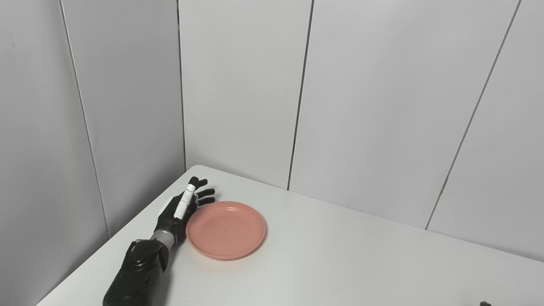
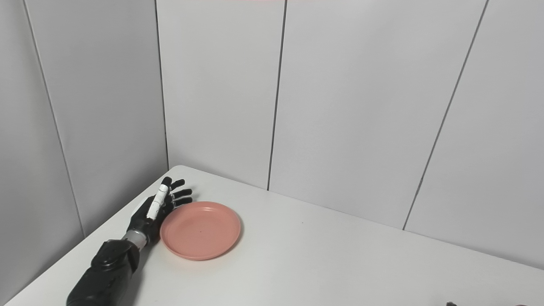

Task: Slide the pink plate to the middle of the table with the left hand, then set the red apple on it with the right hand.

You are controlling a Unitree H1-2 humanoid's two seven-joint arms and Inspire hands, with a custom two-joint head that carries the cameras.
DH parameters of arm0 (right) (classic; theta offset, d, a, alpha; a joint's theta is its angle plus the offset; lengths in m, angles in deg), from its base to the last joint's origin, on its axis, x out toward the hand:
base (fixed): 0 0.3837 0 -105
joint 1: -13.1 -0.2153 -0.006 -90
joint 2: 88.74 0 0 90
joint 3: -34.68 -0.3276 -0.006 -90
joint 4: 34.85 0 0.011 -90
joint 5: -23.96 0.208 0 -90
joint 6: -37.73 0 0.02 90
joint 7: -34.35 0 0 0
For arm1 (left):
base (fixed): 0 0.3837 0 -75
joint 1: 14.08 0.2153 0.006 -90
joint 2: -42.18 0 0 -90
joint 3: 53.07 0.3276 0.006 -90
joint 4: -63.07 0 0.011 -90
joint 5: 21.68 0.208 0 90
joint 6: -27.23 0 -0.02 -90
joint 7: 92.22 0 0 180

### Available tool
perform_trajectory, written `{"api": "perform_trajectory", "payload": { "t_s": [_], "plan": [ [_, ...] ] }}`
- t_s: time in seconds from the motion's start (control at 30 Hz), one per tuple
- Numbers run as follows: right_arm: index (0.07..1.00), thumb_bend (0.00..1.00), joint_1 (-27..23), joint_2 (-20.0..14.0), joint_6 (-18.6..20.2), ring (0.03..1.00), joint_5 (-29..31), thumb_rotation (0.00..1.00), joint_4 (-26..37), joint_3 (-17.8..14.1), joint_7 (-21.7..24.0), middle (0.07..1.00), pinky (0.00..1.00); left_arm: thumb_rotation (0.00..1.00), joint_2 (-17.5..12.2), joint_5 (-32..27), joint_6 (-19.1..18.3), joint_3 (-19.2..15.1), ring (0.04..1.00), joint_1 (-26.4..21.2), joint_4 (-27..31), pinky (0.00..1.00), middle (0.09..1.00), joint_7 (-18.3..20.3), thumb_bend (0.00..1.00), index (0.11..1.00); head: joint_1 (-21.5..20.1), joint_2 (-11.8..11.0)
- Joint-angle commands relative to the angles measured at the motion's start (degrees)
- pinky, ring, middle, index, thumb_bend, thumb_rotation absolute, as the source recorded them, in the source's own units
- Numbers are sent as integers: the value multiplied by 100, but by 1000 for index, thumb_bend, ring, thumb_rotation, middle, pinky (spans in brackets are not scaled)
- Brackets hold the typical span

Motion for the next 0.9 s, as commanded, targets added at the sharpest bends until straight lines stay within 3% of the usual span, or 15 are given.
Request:
{"api": "perform_trajectory", "payload": {
  "t_s": [0.0, 0.33, 0.87],
  "plan": [
    [971, 883, 236, 112, 204, 940, -14, 1000, -119, 106, 26, 965, 942, 888, -31, 63, -40, 32, 786, -147, 273, 762, 794, -39, 913, 835, -1, 6],
    [970, 874, 227, 128, 179, 938, -11, 1000, -133, 141, 10, 966, 938, 898, 87, -1, -223, 92, 813, -68, 645, 798, 827, 98, 889, 852, -27, 17],
    [975, 854, 262, 151, 239, 930, -53, 1000, 5, 226, -37, 965, 928, 898, 306, 146, -132, 213, 779, -286, 384, 761, 793, -2, 922, 832, -97, 57]
  ]
}}
